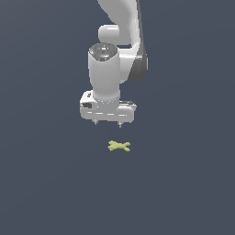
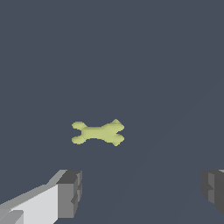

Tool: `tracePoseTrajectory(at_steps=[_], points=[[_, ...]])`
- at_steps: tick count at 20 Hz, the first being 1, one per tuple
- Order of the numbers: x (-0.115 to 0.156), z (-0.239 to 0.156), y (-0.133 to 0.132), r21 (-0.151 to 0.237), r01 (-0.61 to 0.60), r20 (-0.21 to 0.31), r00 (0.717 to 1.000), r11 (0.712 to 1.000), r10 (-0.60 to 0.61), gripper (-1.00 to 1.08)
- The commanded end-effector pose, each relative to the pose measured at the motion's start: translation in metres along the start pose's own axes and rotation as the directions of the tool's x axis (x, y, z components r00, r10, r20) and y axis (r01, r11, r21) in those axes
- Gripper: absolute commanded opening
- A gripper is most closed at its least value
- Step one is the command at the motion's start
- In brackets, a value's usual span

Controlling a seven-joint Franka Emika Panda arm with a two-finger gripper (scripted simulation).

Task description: Pick up the object and move it to a goal position.

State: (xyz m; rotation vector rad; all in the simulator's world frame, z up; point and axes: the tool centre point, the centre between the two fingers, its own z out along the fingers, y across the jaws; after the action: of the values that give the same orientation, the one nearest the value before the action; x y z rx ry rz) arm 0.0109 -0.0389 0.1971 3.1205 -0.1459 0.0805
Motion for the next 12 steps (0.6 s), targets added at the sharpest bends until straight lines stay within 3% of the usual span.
tracePoseTrajectory(at_steps=[1, 12], points=[[0.0, 0.0, 0.0, 0.0, 0.0, 0.0, 1.0, 1.0, 0.0, 1.0], [0.004, 0.001, 0.0087, -0.008, -0.02, 0.005, 1.0, 1.0, 0.02, 1.0]])
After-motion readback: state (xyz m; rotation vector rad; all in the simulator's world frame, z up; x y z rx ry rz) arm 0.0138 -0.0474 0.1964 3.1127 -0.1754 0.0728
